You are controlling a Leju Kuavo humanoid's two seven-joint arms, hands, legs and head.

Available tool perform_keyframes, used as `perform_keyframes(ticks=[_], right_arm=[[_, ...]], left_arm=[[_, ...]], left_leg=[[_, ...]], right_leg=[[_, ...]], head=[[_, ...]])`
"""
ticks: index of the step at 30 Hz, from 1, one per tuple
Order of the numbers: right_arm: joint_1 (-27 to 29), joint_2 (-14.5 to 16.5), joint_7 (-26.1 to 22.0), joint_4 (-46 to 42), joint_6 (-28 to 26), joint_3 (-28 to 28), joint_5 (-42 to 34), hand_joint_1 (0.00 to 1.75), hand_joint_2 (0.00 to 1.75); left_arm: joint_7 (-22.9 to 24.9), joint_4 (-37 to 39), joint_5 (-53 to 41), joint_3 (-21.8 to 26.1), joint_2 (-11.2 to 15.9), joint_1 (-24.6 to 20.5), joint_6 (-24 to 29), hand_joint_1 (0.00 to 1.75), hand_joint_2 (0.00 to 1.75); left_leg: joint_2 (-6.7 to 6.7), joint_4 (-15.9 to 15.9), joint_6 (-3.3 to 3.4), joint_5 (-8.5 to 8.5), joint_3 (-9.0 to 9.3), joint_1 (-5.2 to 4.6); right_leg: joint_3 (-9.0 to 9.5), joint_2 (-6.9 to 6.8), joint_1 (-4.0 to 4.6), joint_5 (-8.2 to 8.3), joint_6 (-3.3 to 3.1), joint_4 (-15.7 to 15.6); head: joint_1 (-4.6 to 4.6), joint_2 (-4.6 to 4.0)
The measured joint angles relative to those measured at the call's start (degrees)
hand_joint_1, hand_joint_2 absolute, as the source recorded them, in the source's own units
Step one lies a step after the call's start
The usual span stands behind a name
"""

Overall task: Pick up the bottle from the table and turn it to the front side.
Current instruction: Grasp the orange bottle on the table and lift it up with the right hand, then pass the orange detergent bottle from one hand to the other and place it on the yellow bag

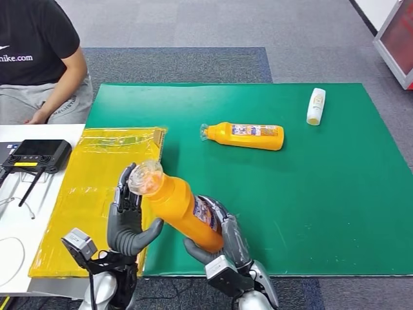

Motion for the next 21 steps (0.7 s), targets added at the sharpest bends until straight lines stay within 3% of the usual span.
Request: perform_keyframes(ticks=[21], right_arm=[[-1.5, 0.0, -0.4, 5.4, -1.0, 0.6, 0.6, 1.75, 1.75]], left_arm=[[2.1, 1.7, 3.5, -2.0, 0.2, -1.4, -1.7, 0.00, 1.75]], left_leg=[[0.00, 0.0, 0.00, 0.00, -0.02, 0.00]], right_leg=[[-0.01, 0.00, 0.00, 0.00, 0.00, 0.0]], head=[[0.00, 0.00]])
